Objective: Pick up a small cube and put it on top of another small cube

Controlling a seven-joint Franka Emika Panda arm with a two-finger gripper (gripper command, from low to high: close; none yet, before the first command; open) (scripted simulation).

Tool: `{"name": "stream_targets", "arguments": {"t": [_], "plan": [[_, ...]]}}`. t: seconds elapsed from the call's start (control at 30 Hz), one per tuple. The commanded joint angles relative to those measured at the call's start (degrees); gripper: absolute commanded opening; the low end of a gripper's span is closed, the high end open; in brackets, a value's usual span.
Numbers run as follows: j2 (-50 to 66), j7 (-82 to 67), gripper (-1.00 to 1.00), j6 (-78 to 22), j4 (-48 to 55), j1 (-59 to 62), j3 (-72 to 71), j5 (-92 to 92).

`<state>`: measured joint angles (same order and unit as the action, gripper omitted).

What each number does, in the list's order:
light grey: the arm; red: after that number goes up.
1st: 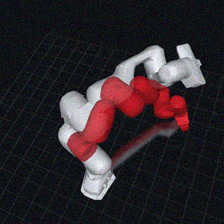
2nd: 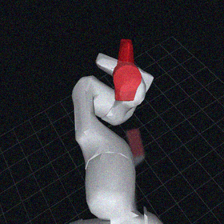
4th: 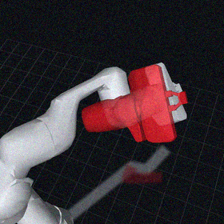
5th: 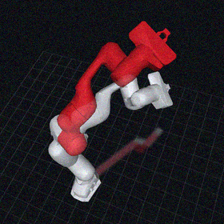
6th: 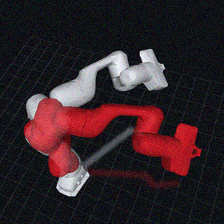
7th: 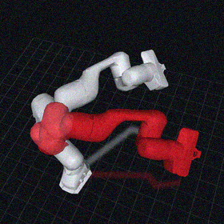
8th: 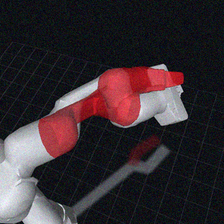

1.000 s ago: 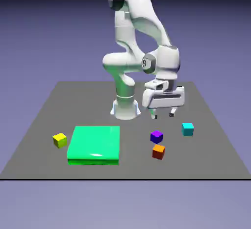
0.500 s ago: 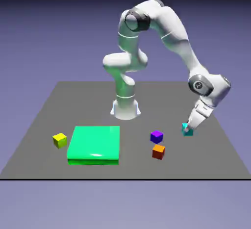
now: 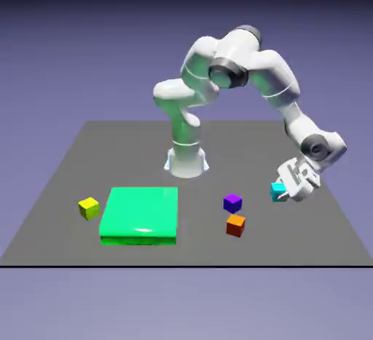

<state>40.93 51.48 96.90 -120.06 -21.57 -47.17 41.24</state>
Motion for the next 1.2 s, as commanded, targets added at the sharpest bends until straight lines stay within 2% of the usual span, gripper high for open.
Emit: {"name": "stream_targets", "arguments": {"t": [0.0, 0.3, 0.97, 1.07, 1.17], "plan": [[-1.27, -0.49, -1.0, -1.85, 1.45, -0.04, -1.58, -2.07], [-12.65, -13.34, -1.0, 6.07, -1.07, 14.12, 15.18, -6.99], [-27.03, -40.93, -1.0, 24.72, -13.4, 37.87, 56.71, 1.65], [-26.55, -43.01, -1.0, 26.38, -15.41, 38.63, 60.72, 5.29], [-20.33, -39.69, -1.0, 33.16, -15.64, 40.8, 62.59, 9.49]]}}
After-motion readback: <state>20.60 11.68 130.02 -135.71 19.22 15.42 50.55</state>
